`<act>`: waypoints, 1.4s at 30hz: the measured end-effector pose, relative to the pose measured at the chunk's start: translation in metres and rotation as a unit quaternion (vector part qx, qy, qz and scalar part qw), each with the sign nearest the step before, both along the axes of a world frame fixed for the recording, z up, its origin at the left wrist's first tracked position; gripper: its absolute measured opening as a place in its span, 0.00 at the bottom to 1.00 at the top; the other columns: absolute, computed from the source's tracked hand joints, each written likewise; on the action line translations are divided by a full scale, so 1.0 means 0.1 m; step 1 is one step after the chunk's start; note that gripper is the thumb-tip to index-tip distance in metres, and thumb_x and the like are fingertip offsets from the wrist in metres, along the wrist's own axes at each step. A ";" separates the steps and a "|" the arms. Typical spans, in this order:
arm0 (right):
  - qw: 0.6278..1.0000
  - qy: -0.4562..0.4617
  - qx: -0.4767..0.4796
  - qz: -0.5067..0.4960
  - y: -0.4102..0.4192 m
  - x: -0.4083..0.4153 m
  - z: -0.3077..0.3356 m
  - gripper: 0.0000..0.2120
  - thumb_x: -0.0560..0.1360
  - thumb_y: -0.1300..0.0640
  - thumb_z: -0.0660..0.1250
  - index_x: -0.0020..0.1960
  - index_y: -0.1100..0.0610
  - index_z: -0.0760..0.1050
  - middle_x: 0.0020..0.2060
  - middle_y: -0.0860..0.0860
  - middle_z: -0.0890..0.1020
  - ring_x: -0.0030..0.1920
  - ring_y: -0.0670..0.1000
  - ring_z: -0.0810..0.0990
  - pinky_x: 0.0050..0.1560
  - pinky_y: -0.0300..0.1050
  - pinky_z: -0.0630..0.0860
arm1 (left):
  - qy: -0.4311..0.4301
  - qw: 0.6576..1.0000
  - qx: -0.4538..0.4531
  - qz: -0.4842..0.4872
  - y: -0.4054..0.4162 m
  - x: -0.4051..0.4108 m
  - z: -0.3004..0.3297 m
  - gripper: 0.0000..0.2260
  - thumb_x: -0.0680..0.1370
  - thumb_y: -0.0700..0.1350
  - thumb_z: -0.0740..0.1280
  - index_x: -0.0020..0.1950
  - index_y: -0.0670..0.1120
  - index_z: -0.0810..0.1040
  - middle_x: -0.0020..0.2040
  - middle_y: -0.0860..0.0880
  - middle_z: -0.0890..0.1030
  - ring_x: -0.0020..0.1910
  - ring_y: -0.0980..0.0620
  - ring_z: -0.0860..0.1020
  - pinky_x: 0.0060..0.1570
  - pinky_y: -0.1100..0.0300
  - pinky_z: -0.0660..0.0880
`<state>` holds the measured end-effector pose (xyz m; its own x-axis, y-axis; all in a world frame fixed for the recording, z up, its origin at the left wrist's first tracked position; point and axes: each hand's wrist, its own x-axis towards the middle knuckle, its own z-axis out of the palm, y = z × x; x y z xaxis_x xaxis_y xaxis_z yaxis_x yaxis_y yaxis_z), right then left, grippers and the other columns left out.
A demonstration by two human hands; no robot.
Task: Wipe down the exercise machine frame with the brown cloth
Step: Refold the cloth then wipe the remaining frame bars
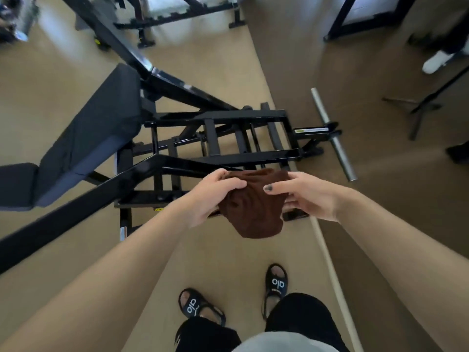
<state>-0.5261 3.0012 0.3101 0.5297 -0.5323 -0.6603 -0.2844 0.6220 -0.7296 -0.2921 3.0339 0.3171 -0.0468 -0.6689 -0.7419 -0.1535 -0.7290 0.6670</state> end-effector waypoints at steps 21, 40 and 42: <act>0.939 0.002 -0.010 -0.344 -1.18 -1.33 0.54 0.57 0.68 0.74 0.76 0.83 0.43 0.51 0.64 0.56 0.74 0.61 0.58 0.82 0.63 0.57 0.79 | 0.058 0.997 -0.048 0.023 -1.94 -1.63 0.24 0.17 0.77 0.50 0.76 0.60 0.50 0.73 0.58 0.48 0.83 0.54 0.50 0.83 0.52 0.53 0.82; 0.958 0.104 -0.183 -0.192 -2.83 -4.68 0.56 0.20 0.77 0.65 0.72 0.64 0.48 0.78 0.57 0.50 0.82 0.59 0.51 0.82 0.62 0.54 0.81 | -0.172 0.876 -0.288 -0.345 -3.51 -4.83 0.44 0.21 0.73 0.48 0.77 0.63 0.59 0.76 0.66 0.56 0.66 0.63 0.56 0.69 0.54 0.71 0.69; 0.957 0.157 -0.215 -0.114 -3.13 -4.98 0.68 0.28 0.72 0.64 0.76 0.68 0.47 0.74 0.58 0.47 0.80 0.59 0.50 0.80 0.60 0.52 0.81 | -0.170 0.882 -0.295 -0.327 -3.69 -5.13 0.48 0.25 0.71 0.49 0.78 0.64 0.59 0.73 0.63 0.57 0.68 0.60 0.59 0.70 0.54 0.71 0.72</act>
<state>-1.0244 2.6885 0.3778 0.1790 -0.8685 -0.4622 -0.4235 0.3560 -0.8330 -0.8048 2.6647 0.3652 -0.4080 -0.8550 -0.3202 -0.6762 0.0473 0.7352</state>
